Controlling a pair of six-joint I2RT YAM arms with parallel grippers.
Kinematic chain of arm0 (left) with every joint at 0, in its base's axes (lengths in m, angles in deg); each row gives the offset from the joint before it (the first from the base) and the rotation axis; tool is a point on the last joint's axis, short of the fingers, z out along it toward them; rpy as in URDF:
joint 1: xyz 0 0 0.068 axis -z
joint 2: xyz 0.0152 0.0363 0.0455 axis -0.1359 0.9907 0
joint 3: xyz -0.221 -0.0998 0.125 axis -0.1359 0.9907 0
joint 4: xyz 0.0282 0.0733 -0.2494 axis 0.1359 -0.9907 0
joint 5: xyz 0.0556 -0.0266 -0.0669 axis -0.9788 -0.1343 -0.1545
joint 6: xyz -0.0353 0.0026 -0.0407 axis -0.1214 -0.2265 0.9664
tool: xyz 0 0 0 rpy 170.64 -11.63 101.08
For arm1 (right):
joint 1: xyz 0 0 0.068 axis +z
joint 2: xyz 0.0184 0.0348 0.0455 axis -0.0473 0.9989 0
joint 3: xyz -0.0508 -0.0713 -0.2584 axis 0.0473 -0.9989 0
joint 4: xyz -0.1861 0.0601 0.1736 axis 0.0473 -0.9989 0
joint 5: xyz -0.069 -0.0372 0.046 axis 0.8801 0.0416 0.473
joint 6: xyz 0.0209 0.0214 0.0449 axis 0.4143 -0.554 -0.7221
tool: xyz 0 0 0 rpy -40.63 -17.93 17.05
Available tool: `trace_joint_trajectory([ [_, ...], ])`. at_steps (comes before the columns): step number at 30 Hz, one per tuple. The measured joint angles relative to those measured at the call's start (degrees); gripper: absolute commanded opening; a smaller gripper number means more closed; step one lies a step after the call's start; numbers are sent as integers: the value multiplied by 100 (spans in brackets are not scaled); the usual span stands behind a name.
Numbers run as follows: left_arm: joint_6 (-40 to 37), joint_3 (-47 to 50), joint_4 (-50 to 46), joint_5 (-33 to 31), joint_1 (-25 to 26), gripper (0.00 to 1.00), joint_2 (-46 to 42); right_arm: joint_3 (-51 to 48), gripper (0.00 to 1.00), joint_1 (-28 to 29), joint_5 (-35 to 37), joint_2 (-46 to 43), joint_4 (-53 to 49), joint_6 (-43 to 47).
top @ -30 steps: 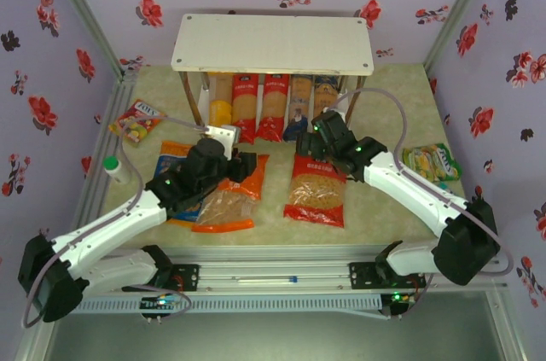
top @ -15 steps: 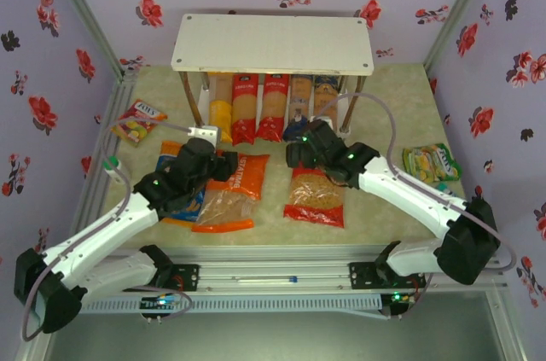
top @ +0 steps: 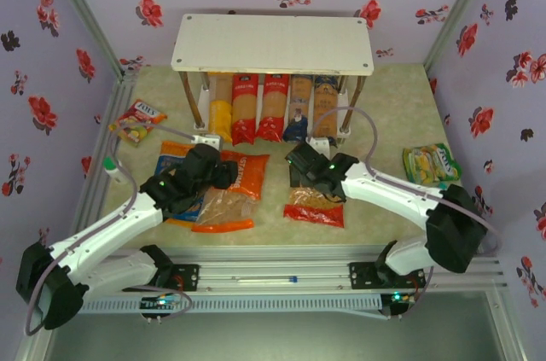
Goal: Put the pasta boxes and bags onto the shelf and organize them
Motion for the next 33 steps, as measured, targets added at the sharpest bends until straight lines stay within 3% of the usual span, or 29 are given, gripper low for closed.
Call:
trace_joint_trajectory([
  [12, -46, 0, 2, 39, -9, 63, -17, -345, 99, 0, -4, 767, 376, -922],
  [27, -181, 0, 9, 192, -170, 64, -111, -741, 99, -330, -450, 789, 1228, -1152],
  [33, -195, 0, 26, 229, -219, 64, -111, -955, 87, -348, -498, 739, 1510, -1108],
])
